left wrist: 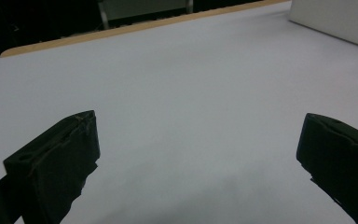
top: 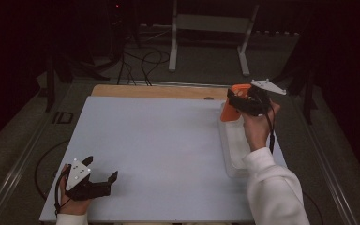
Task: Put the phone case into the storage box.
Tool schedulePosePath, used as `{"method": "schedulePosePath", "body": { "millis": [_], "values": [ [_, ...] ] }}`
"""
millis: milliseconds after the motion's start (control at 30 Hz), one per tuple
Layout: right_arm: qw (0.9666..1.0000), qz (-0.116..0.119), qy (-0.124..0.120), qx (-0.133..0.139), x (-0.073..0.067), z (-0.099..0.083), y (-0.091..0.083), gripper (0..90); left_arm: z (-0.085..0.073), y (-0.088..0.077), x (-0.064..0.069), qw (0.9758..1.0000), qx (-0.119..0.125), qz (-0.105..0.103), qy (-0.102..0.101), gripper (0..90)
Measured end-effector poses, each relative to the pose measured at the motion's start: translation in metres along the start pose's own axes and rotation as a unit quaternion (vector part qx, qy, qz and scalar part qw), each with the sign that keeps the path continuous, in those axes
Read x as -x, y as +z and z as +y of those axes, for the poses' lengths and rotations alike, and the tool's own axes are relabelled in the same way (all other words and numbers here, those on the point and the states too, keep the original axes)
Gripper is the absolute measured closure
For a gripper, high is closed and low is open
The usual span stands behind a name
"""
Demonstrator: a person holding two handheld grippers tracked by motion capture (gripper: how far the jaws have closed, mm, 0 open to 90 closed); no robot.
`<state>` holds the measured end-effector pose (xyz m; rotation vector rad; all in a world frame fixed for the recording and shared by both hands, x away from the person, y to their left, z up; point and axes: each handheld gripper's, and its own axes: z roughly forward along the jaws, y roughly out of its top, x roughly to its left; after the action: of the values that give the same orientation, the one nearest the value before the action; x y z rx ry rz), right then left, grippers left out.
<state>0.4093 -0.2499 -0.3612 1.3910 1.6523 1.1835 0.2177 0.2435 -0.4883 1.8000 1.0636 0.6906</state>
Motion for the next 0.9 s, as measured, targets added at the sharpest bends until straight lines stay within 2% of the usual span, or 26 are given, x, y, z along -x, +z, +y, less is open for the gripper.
{"method": "schedulePosePath", "body": {
  "millis": [900],
  "values": [
    [0.999, -0.042, 0.014, -0.005, 0.015, 0.0, 0.01, 16.4, 0.0, 0.0, 0.0, 1.0, 0.0, 0.0, 0.0, 0.0]
  ]
}}
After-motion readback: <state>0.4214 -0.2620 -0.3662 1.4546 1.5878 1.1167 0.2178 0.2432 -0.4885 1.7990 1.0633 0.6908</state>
